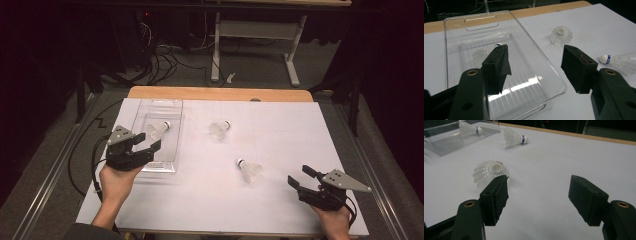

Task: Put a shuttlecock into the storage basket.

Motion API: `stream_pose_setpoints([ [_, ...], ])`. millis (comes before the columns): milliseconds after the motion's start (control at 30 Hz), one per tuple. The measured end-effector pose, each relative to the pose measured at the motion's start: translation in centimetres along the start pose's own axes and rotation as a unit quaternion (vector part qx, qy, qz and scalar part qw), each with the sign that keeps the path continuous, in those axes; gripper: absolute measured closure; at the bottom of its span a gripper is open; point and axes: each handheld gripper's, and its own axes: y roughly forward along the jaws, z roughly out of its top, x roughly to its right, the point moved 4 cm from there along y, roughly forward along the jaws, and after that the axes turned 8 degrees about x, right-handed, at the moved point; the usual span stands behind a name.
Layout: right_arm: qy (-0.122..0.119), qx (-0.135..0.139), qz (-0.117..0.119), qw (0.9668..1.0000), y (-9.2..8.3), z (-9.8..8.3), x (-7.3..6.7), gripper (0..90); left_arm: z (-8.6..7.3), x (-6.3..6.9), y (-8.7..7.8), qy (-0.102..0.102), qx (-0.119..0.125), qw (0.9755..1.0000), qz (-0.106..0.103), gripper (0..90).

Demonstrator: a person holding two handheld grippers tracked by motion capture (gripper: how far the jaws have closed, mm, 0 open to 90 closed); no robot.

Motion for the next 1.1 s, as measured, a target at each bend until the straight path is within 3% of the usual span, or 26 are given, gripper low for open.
stream_pose_setpoints([
  [1100,0.005,0.001,-0.005,1.0,0.0,0.0,0.2,32.5,-2.3,0.9,-0.5,-0.003,0.012,0.9998,-0.012,39.4],
])
